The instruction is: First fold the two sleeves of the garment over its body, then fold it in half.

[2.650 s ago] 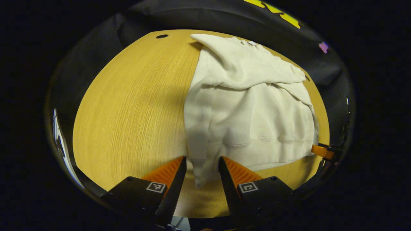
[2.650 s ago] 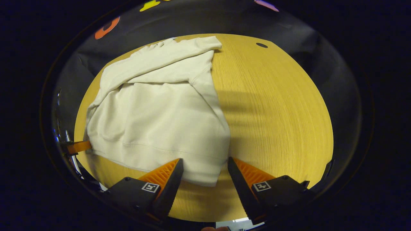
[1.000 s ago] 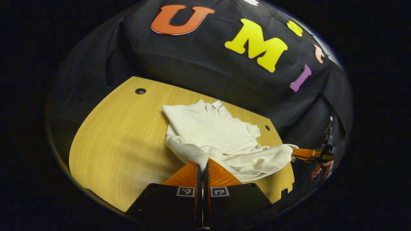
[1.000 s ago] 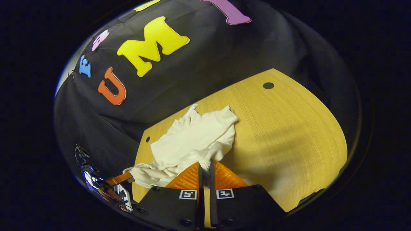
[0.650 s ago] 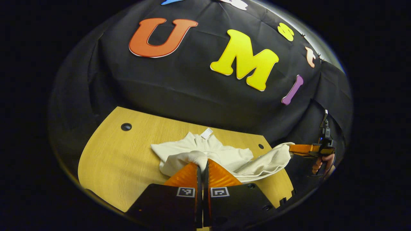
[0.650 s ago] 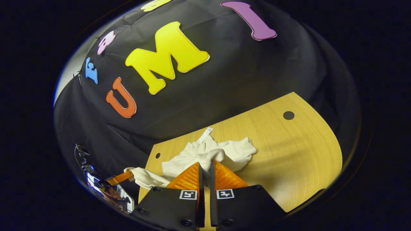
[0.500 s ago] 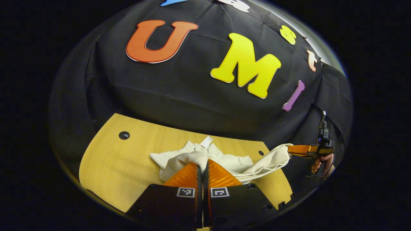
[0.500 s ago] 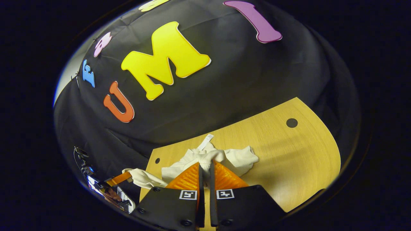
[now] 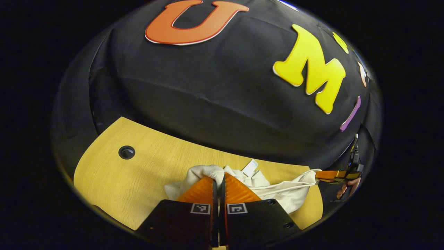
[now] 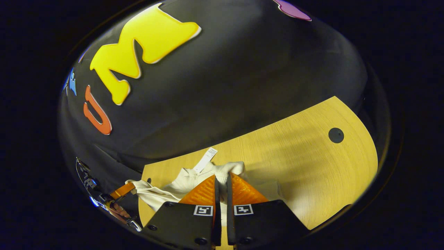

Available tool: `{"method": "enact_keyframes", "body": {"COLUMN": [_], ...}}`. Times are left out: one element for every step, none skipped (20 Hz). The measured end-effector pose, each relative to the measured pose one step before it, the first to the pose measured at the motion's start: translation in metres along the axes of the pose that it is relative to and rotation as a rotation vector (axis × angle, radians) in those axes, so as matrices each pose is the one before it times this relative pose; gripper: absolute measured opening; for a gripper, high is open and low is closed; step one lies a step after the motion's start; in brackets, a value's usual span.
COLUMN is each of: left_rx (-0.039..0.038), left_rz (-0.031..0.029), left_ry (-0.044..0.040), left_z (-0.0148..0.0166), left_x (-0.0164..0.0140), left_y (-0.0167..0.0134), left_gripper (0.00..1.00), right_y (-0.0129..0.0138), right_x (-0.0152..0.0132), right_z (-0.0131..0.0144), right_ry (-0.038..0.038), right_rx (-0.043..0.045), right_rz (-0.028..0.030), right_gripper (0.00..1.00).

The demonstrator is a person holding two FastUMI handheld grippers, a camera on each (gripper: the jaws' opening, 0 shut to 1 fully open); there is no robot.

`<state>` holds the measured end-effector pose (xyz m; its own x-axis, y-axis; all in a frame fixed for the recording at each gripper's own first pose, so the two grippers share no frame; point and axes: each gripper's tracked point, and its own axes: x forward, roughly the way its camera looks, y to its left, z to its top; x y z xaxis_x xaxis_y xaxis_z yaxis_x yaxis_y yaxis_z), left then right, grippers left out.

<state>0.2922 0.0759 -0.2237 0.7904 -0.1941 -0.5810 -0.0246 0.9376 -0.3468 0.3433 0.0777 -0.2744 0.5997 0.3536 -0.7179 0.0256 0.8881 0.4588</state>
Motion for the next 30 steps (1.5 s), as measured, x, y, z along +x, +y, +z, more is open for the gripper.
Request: {"method": "enact_keyframes", "body": {"left_rx": [0.01097, 0.00767, 0.00845, 0.01269, 0.01984, 0.01882, 0.01789, 0.00959, 0.00656, 0.01198, 0.00951, 0.00793, 0.01592, 0.00595, -0.00738, -0.01238, -0.00727, -0.00220, -0.00497, -0.00483, 0.00128, 0.01371, 0.02298, 0.02011, 0.01438, 0.00899, 0.01293, 0.01337, 0.01185, 0.00370], "left_rz": [0.00440, -0.00398, 0.00443, 0.00555, 0.01829, 0.01688, 0.02051, 0.00233, 0.00747, 0.00752, 0.00579, 0.00593, 0.02802, 0.02871, 0.00638, -0.00280, 0.00594, 0.01444, 0.01112, 0.00548, 0.00849, 0.01160, -0.00238, -0.00420, -0.00271, -0.00324, -0.00051, -0.00229, -0.00963, -0.01409], "left_ry": [0.00294, 0.00389, 0.00174, 0.00599, 0.01865, 0.01371, 0.00772, -0.00321, -0.00849, -0.00346, -0.01018, -0.01866, -0.02443, -0.03552, -0.02681, -0.01534, -0.00984, -0.00688, -0.01694, -0.02056, -0.02749, -0.03689, -0.03683, -0.04828, -0.04534, -0.04699, -0.03769, -0.03161, -0.03725, -0.02888], "left_z": [-0.00515, -0.00636, -0.00451, -0.00579, -0.00775, -0.00837, -0.00532, 0.00076, 0.00199, 0.00081, 0.00498, 0.00778, 0.00897, 0.01027, 0.00961, 0.00853, 0.00642, 0.00436, 0.00874, 0.01051, 0.01332, 0.01524, 0.01592, 0.02081, 0.02166, 0.02380, 0.02106, 0.01867, 0.02051, 0.01942], "left_x": [0.01434, 0.01225, 0.01316, 0.01287, 0.01029, 0.00872, 0.00681, 0.00694, 0.00206, -0.00077, -0.00142, -0.00403, -0.00450, -0.00852, -0.00428, -0.00991, -0.00899, -0.01022, -0.01239, -0.01457, -0.01743, -0.01689, -0.01949, -0.02092, -0.02096, -0.02077, -0.01935, -0.01834, -0.01904, -0.01996], "left_y": [0.00417, 0.00246, 0.00436, 0.00561, 0.00576, 0.00552, 0.00453, -0.00267, -0.00075, -0.00152, -0.00042, -0.00091, 0.00617, 0.00950, 0.00347, 0.00002, -0.00017, 0.00440, 0.00238, 0.00149, -0.00058, 0.00104, -0.00193, -0.00337, -0.00121, -0.00167, -0.00378, -0.00540, -0.00632, -0.00877], "left_gripper": [0.04, 0.03, 0.04, 0.04, 0.04, 0.04, 0.05, 0.07, 0.13, 0.19, 0.31, 0.42, 0.79, 0.72, 0.99, 0.99, 0.97, 0.97, 0.97, 0.98, 0.97, 0.97, 0.98, 0.97, 0.97, 0.97, 0.97, 0.97, 0.97, 0.97], "right_y": [-0.00634, -0.00752, -0.00538, -0.00522, -0.00325, -0.00070, 0.00185, 0.00211, -0.00099, 0.00079, 0.00081, -0.00232, -0.00476, -0.00435, -0.00448, -0.00016, -0.00210, -0.00147, 0.00004, 0.00460, 0.00609, 0.00399, 0.00429, 0.00478, 0.00493, 0.00896, 0.00981, 0.00824, 0.00998, 0.00995], "right_x": [0.01503, 0.01427, 0.01354, 0.00957, 0.00925, 0.00614, 0.00403, 0.00571, 0.00295, 0.00074, -0.00340, -0.00271, -0.00447, -0.00535, -0.00412, -0.00709, -0.00825, -0.01054, -0.01240, -0.01893, -0.02168, -0.02044, -0.01920, -0.02676, -0.02077, -0.02350, -0.02537, -0.02292, -0.02376, -0.02041], "right_z": [-0.00088, -0.00081, -0.00205, -0.00593, -0.00576, -0.00189, 0.00045, 0.00018, -0.00071, 0.00030, 0.00434, 0.00522, 0.00598, 0.00185, 0.00076, 0.00357, 0.00196, 0.00365, 0.00496, 0.00403, 0.00752, 0.00577, 0.01106, 0.01479, 0.01316, 0.01534, 0.01869, 0.01662, 0.01980, 0.02096], "right_ry": [0.00052, 0.00059, 0.00190, 0.00582, 0.00321, -0.01818, -0.01969, -0.01451, -0.00295, -0.01037, -0.02060, -0.02921, -0.02920, -0.02029, -0.01510, -0.02309, -0.02292, -0.02097, -0.02474, -0.01948, -0.02573, -0.03129, -0.03486, -0.04435, -0.03893, -0.04643, -0.04462, -0.04433, -0.04896, -0.05235], "right_rx": [0.00942, 0.00431, -0.00716, -0.02277, -0.03602, -0.03087, -0.01979, -0.00606, 0.00165, 0.00609, 0.01005, -0.00778, -0.01843, -0.01605, -0.01521, -0.00905, -0.01811, -0.02160, -0.01744, -0.00736, -0.00013, -0.00710, -0.01278, -0.02007, -0.02001, -0.01427, -0.01506, -0.01880, -0.01996, -0.02483], "right_rz": [-0.01236, -0.01309, -0.01152, -0.02231, -0.02288, -0.01675, -0.00888, -0.00940, -0.01403, -0.00639, -0.00570, -0.02037, -0.01743, -0.00511, -0.01556, 0.00360, -0.00917, -0.01383, -0.00905, -0.00121, 0.00790, 0.00633, 0.00204, 0.00098, -0.00363, 0.00873, 0.01790, 0.01880, 0.01855, 0.01800], "right_gripper": [0.07, 0.07, 0.07, 0.07, 0.07, 0.07, 0.07, 0.11, 0.15, 0.15, 0.20, 0.20, 0.27, 0.24, 0.45, 0.39, 0.53, 0.63, 0.81, 0.85, 0.93, 0.93, 0.93, 0.94, 0.94, 0.94, 0.94, 0.94, 0.94, 0.93]}}
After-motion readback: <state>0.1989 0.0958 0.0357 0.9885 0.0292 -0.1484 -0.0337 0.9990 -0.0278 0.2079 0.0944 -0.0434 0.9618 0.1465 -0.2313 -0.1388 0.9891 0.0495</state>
